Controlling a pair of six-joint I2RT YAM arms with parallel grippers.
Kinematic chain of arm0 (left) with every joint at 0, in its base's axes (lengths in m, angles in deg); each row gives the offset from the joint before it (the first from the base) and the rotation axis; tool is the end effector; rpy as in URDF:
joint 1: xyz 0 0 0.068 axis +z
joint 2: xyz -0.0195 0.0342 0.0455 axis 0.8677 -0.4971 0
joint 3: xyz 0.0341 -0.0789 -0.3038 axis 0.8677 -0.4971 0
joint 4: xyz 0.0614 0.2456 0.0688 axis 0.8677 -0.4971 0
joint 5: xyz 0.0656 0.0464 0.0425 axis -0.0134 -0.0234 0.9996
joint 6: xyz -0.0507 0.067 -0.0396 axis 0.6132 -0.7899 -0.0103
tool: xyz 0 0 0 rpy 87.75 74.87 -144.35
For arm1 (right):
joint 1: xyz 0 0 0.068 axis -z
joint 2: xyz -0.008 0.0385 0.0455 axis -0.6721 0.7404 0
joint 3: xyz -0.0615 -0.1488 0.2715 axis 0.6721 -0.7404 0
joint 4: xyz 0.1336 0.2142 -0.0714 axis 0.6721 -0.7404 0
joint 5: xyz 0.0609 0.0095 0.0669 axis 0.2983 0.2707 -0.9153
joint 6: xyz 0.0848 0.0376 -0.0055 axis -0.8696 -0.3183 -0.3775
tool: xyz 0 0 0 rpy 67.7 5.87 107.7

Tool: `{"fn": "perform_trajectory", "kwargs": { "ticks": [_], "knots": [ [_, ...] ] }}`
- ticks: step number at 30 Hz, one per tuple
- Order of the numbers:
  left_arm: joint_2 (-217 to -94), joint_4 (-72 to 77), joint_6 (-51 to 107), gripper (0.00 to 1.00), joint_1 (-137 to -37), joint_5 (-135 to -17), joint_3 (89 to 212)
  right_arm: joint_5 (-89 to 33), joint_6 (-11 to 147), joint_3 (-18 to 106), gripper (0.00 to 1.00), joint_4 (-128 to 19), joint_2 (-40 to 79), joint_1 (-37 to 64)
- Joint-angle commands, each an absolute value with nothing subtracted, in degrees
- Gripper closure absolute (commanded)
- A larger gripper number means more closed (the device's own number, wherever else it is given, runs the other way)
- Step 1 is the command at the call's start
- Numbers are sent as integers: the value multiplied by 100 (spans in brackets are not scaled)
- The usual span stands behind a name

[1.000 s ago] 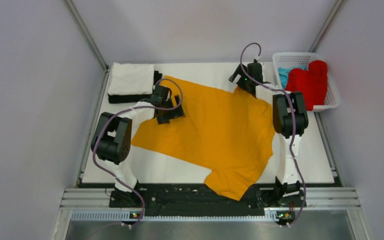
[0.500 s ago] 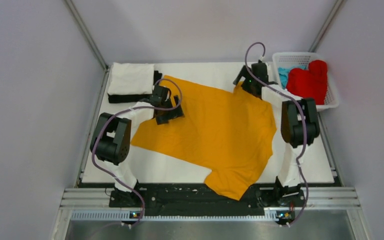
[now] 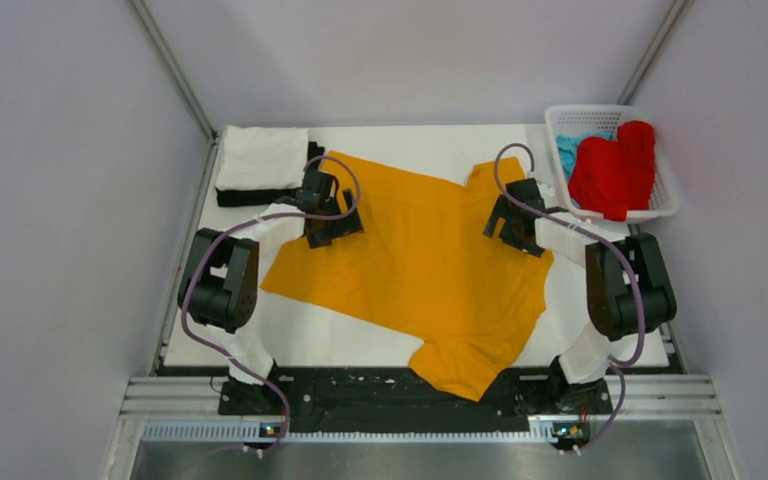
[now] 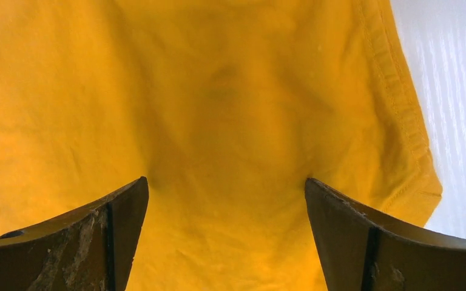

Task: Fold and stack the t-shirts
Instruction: Flatten out the tshirt

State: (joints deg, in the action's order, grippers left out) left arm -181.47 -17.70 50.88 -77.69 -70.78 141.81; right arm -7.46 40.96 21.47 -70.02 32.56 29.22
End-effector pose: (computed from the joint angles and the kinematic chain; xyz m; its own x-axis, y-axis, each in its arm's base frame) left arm 0.3794 -0.1244 0.1831 -0.8375 -0.3264 -0.4383 -0.1727 0.9190 -0.3545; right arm 0.3471 0.0609 0.1729 -0.7372 0.3886 -0.5528 0.3742 0.9160 0.1448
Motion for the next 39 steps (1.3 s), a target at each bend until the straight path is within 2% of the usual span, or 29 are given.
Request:
{"fn": "perform_trajectory", "kwargs": {
  "ticks": [1, 12, 16, 19, 23, 31, 35, 39],
  "knots": [
    [-18059, -1541, 5072, 1, -7555, -7137, 14245, -289, 4246, 2562, 1, -6942, 3672, 2905],
    [-18975, -1598, 5312, 1, -7522, -7405, 15049, -613, 4364, 4450, 1, -7153, 5632, 3442],
    [-19222, -1659, 5437, 1, -7522, -7385, 15358, -557, 4543, 5301, 2, -7334, 6069, 3486],
    [-18971, -1602, 5429, 1, -7522, -7490, 15266, -528, 4633, 5678, 1, -7613, 6097, 3489],
    [-18014, -1718, 5417, 1, -7550, -7314, 14802, -474, 4681, 5262, 1, -7716, 5213, 3403],
    [-15598, -2586, 5845, 1, -7502, -5696, 12824, 76, 4584, 2793, 1, -7687, 2376, 2554],
    [-14946, -2873, 6198, 1, -7218, -5489, 11946, -335, 4325, 1688, 1, -7865, 1403, 2037],
    [-14627, -3065, 6358, 1, -7167, -5273, 11561, -969, 4194, 999, 1, -8086, 774, 1100]
  ]
}}
